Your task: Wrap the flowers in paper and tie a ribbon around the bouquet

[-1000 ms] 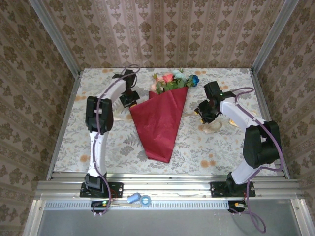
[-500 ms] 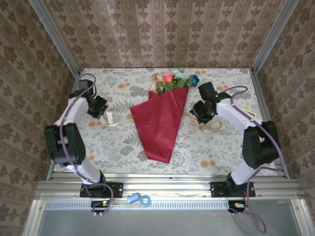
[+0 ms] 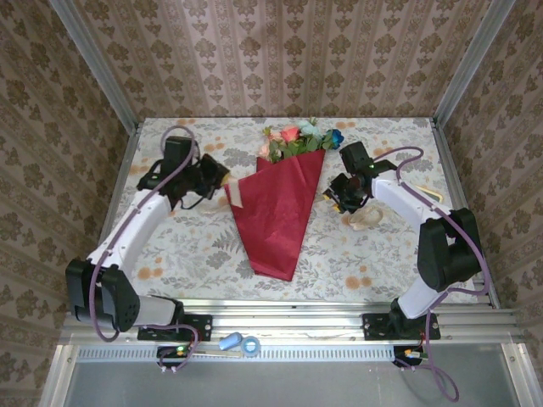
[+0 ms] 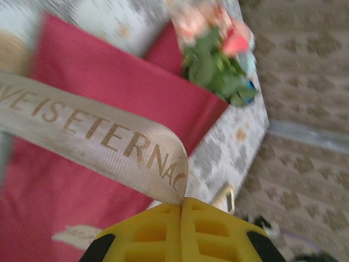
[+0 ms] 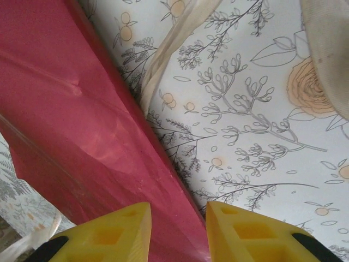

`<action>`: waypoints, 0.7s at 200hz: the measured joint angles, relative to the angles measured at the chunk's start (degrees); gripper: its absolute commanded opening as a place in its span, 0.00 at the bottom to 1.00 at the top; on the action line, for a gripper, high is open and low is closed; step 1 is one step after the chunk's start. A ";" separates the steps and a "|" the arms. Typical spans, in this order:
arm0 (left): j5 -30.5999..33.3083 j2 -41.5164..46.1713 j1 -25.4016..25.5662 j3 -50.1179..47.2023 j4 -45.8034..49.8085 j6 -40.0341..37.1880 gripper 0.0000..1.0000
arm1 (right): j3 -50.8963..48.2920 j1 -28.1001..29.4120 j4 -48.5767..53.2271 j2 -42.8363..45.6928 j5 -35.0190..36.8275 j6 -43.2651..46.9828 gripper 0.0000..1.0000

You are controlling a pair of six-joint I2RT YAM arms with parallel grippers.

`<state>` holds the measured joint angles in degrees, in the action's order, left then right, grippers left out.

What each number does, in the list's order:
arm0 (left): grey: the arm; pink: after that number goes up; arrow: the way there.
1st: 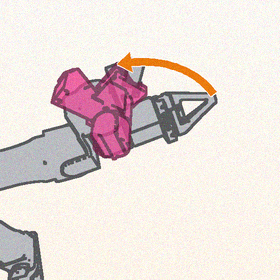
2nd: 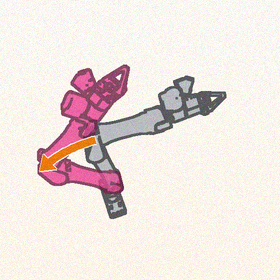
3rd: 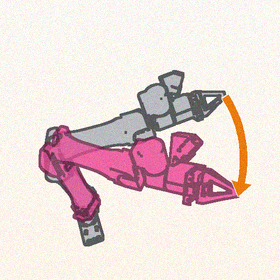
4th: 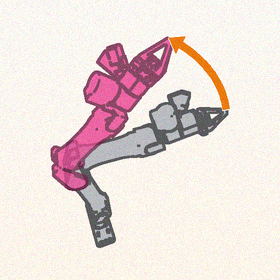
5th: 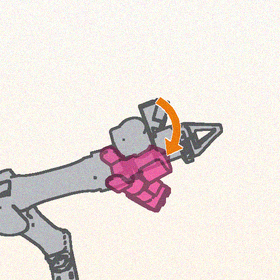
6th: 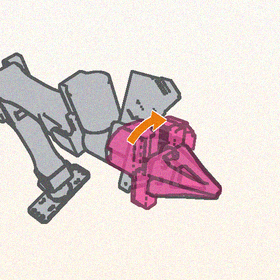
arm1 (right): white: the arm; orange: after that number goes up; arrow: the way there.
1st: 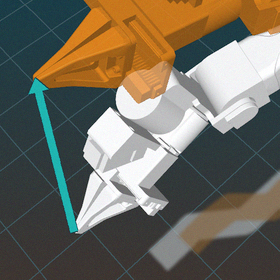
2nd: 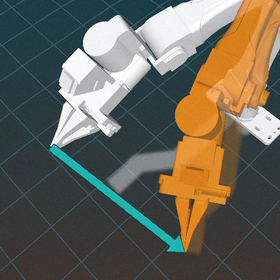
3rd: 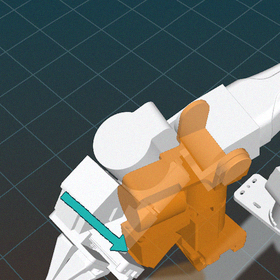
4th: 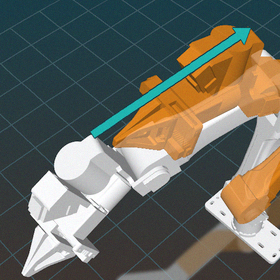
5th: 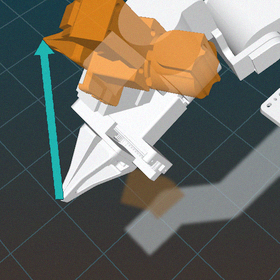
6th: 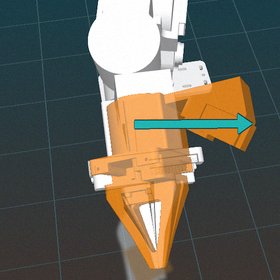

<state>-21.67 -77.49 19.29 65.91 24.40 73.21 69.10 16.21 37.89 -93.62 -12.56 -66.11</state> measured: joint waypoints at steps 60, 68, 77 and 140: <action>-1.73 -18.62 12.74 10.25 -12.90 8.31 0.00 | -3.23 -4.09 0.33 3.13 -0.07 2.34 0.33; -2.10 -22.14 13.62 11.85 -14.69 9.14 0.00 | -4.00 -4.48 0.39 3.96 -0.09 2.62 0.33; -2.54 -26.08 14.29 14.10 -16.85 9.84 0.00 | -4.76 -4.81 0.57 4.66 -0.13 2.97 0.33; -7.78 -48.87 15.67 27.65 -29.05 11.04 0.39 | -8.11 -10.51 3.41 6.80 -0.39 8.39 0.39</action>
<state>-29.45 -126.37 34.96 93.56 -4.64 84.25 60.99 5.69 41.30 -86.83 -12.95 -57.71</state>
